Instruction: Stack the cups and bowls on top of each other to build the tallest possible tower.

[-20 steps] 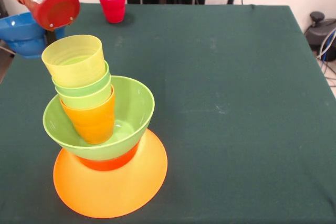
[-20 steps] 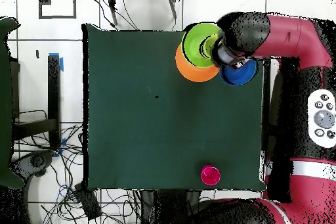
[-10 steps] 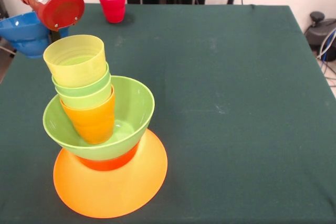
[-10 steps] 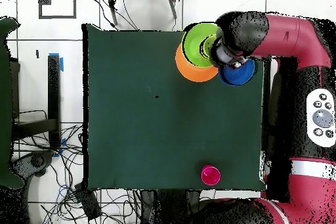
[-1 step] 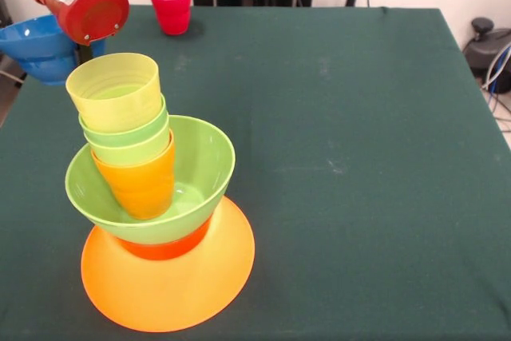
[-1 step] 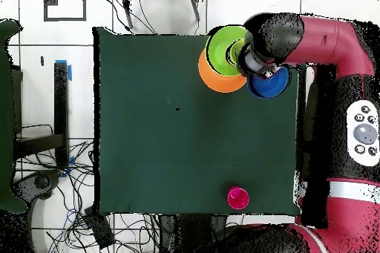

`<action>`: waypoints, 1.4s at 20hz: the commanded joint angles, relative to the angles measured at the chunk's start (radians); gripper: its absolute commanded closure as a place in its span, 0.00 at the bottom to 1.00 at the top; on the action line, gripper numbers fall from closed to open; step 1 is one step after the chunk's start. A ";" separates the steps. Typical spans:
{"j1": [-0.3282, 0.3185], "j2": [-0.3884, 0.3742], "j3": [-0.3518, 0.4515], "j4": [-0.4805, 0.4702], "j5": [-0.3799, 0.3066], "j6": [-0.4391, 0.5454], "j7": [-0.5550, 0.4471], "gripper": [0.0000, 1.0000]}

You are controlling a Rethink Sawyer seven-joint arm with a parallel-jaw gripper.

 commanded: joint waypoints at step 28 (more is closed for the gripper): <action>0.054 -0.025 0.031 -0.139 -0.014 0.308 -0.220 1.00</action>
